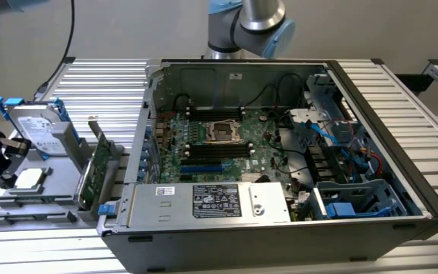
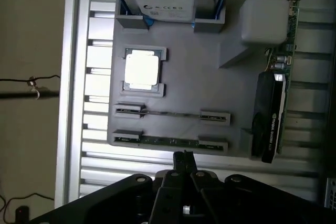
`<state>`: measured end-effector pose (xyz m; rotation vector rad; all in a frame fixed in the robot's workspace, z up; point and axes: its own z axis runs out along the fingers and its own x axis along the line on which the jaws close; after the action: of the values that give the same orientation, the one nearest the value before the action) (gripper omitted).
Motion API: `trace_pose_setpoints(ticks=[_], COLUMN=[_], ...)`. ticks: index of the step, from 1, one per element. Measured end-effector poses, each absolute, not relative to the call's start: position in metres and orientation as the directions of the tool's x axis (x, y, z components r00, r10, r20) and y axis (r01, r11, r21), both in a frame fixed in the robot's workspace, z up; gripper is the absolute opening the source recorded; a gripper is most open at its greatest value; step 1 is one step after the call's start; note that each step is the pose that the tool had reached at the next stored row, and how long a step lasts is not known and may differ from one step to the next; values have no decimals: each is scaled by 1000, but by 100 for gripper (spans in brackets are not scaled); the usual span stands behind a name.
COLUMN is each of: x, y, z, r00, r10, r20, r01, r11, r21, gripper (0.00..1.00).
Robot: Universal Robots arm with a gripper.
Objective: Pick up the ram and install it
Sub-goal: 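Pick up the ram and move it above insertion slot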
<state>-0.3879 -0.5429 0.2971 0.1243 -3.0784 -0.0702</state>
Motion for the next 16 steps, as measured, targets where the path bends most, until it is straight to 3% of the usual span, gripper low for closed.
trace_pose_setpoints(ticks=[16], x=[-388], y=[-543], z=[297], r00=[-934], r10=[-353], r20=[48], r01=[-350], r11=[934], r21=[66], gripper=[11])
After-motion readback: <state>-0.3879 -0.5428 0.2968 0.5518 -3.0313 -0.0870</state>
